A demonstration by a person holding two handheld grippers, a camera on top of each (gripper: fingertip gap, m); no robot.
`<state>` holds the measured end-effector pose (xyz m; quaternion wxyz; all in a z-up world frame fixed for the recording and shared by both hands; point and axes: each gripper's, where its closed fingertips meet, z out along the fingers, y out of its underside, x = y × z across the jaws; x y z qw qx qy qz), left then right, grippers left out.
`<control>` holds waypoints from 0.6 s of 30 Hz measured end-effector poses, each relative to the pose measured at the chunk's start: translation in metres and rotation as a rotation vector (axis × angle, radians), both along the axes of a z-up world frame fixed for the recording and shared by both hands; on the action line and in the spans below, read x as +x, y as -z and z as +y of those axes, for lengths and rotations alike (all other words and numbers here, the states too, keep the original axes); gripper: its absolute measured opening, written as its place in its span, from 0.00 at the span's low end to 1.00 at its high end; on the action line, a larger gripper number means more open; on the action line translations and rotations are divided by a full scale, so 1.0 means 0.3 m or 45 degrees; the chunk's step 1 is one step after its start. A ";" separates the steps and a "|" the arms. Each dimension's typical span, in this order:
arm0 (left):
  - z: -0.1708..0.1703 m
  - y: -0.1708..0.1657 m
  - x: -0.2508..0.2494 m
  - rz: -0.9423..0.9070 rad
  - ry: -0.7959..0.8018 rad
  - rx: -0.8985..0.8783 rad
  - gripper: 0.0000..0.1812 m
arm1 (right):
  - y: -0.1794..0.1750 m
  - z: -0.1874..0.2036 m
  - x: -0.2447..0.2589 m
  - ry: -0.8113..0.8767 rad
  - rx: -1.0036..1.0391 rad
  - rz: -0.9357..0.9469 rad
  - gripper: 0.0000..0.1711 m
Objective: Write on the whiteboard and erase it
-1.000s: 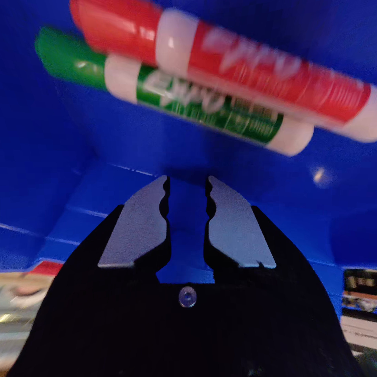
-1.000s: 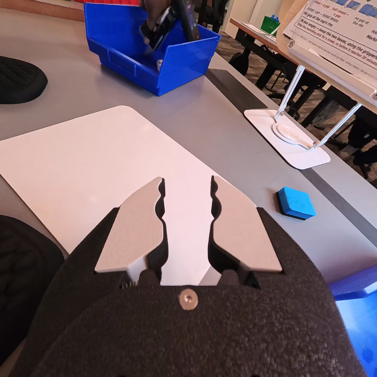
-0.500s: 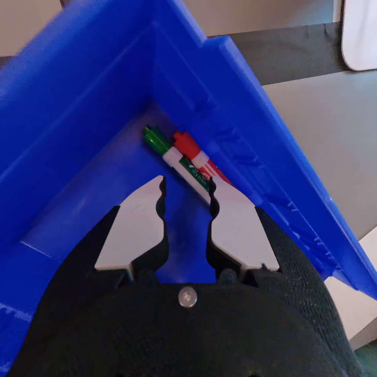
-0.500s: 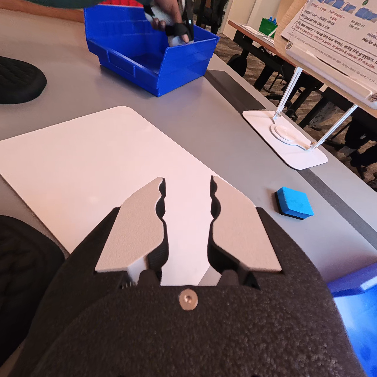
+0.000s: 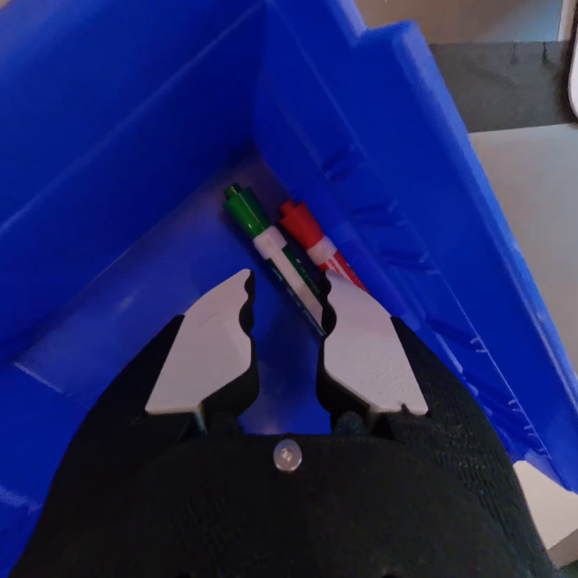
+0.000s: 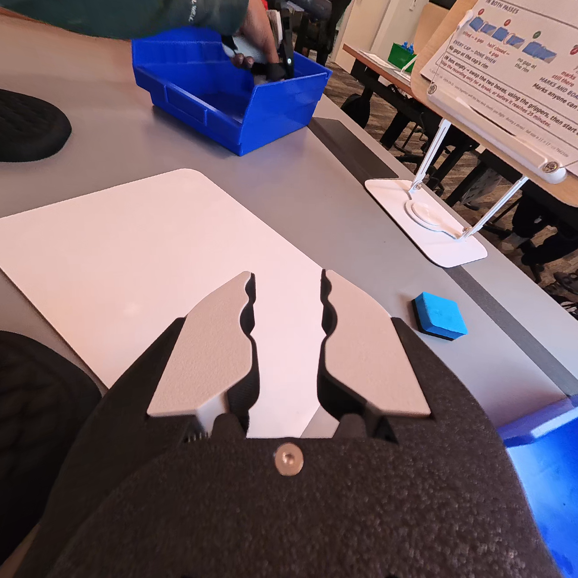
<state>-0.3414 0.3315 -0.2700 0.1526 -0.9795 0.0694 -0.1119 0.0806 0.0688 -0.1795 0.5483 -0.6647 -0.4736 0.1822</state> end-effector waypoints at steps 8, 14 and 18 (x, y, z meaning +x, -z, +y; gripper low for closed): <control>-0.027 0.033 -0.073 0.236 0.097 -0.031 0.12 | 0.003 0.004 0.003 0.011 0.013 -0.009 0.23; -0.072 0.023 -0.070 0.154 0.128 -0.014 0.11 | -0.005 0.004 0.000 0.019 0.051 -0.005 0.21; -0.050 -0.125 -0.040 -0.035 0.118 0.178 0.11 | -0.015 -0.002 -0.008 0.020 0.018 0.055 0.22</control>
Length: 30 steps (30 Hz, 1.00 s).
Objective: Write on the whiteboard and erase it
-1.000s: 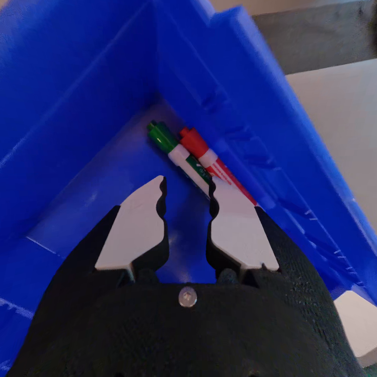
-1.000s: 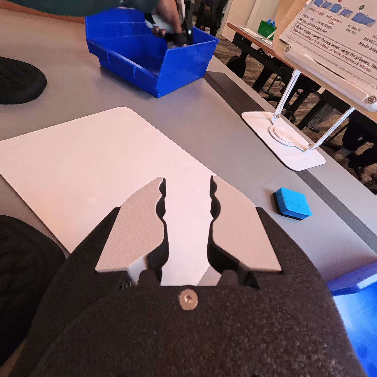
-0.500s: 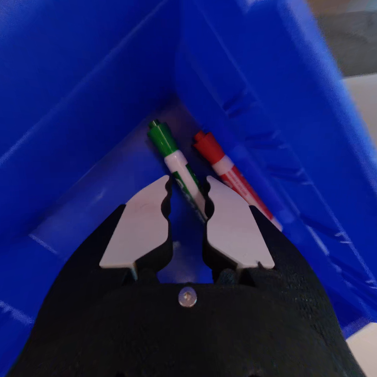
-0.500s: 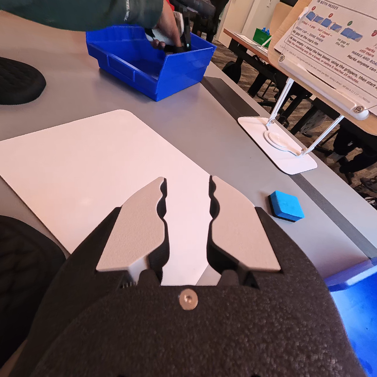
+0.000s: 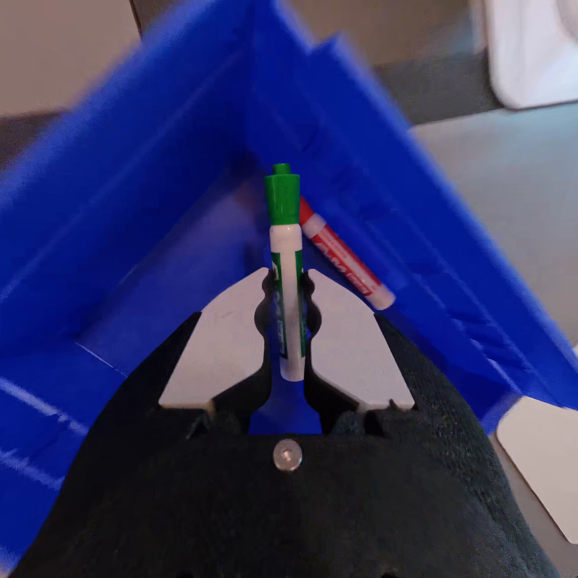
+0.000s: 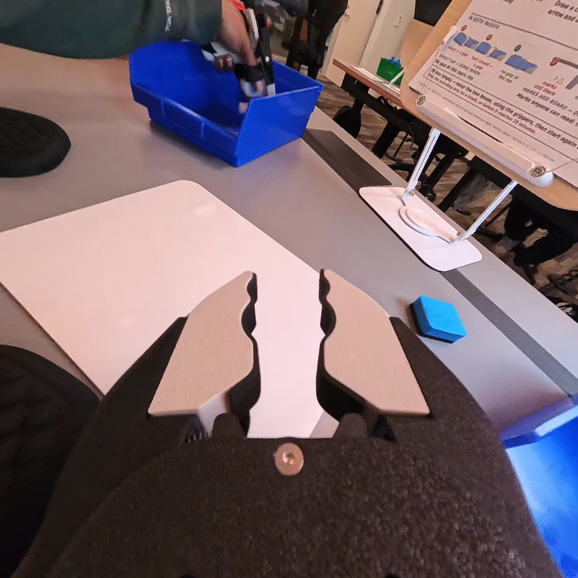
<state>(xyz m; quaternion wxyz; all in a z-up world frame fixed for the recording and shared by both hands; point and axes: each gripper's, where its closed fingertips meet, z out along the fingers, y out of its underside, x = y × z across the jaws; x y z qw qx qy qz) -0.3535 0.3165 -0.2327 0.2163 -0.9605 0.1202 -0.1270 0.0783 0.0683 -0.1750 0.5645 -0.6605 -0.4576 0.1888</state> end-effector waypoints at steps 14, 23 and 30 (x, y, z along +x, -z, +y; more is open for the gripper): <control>-0.550 -0.729 0.725 -1.239 0.682 1.013 0.10 | -0.043 0.045 -0.067 0.116 0.265 0.026 0.30; -0.691 -0.703 1.002 -1.940 0.638 0.742 0.10 | -0.310 0.030 -0.402 0.006 0.601 0.080 0.34; -0.722 -0.705 0.974 -2.125 0.514 0.771 0.10 | -0.407 0.080 -0.478 0.075 0.828 0.183 0.20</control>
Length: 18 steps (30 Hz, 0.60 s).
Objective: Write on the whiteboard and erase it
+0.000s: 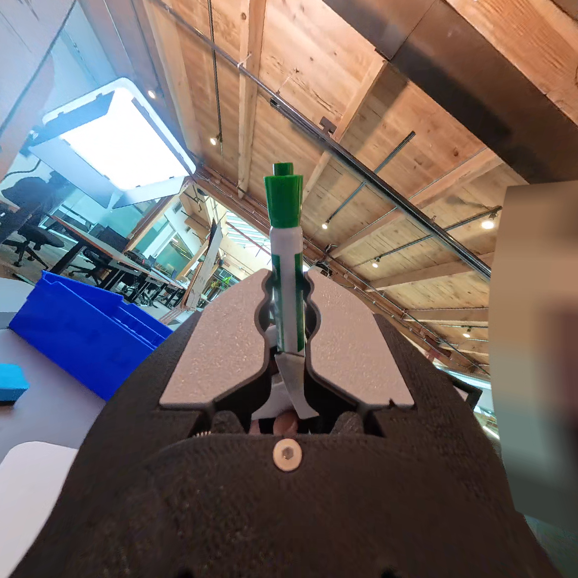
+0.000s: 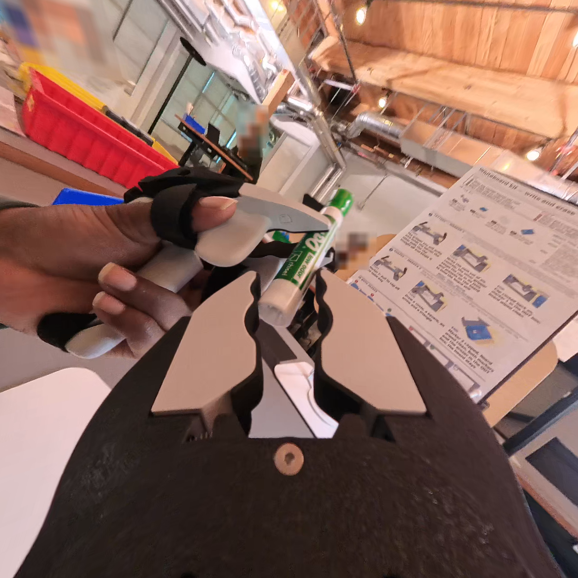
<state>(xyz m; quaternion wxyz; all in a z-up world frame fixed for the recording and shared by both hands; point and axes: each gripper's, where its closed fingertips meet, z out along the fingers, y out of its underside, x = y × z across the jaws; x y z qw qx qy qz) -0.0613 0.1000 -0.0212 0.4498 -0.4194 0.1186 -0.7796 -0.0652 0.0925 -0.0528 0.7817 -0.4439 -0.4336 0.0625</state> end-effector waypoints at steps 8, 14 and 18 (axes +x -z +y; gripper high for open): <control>-0.029 0.092 0.073 0.128 0.153 -0.039 0.10 | -0.011 0.007 0.032 -0.010 0.068 -0.095 0.15; -0.035 0.067 0.049 0.039 0.187 -0.074 0.10 | 0.002 -0.018 0.043 -0.087 0.089 -0.116 0.18; -0.069 0.058 0.069 0.044 0.235 -0.078 0.10 | 0.009 -0.011 0.042 -0.062 0.112 -0.122 0.18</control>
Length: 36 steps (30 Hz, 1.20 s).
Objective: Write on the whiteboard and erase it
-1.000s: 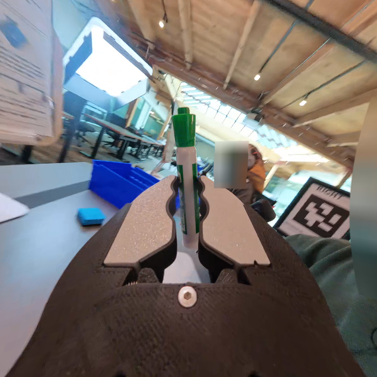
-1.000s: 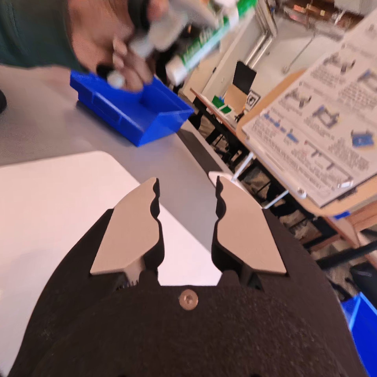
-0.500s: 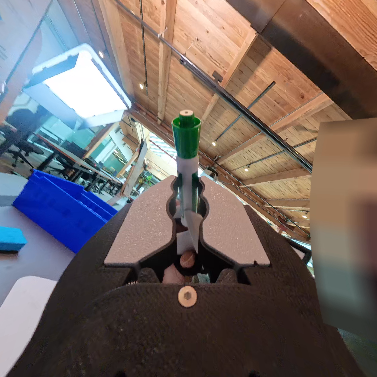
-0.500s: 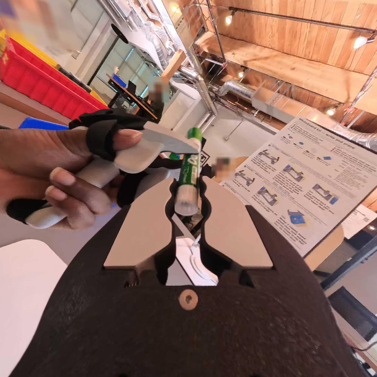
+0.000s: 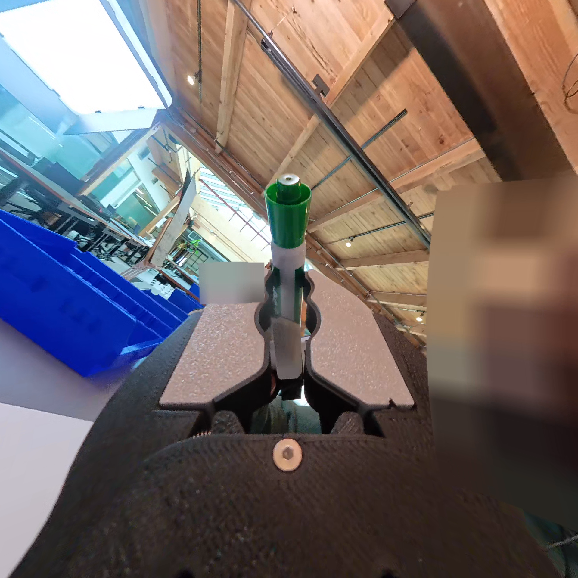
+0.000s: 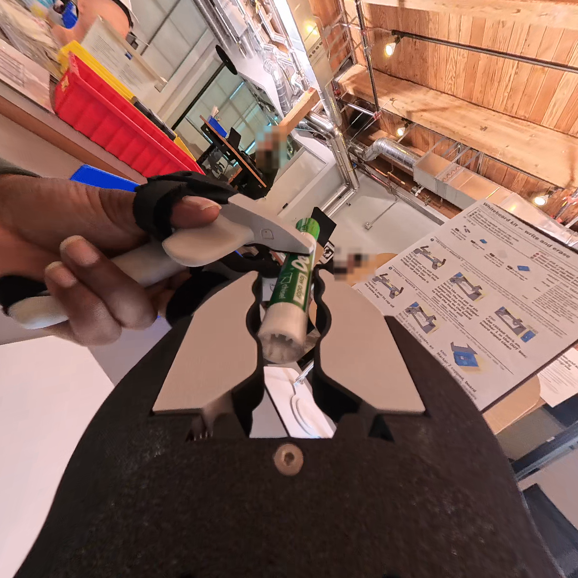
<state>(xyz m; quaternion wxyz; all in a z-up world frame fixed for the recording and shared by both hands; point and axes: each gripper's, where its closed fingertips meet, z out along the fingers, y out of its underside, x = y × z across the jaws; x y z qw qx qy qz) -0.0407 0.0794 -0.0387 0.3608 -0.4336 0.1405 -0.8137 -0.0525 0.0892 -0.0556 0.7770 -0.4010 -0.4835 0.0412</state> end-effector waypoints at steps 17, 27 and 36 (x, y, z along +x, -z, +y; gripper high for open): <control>-0.023 0.025 -0.057 0.378 -0.043 0.518 0.17 | -0.017 -0.061 0.046 -0.419 -0.451 0.139 0.12; -0.083 0.183 -0.049 0.866 -0.266 1.101 0.11 | 0.121 -0.128 0.065 -0.818 -1.065 0.229 0.12; -0.085 0.248 -0.033 0.958 -0.271 1.167 0.11 | 0.184 -0.122 0.078 -0.924 -1.277 0.314 0.12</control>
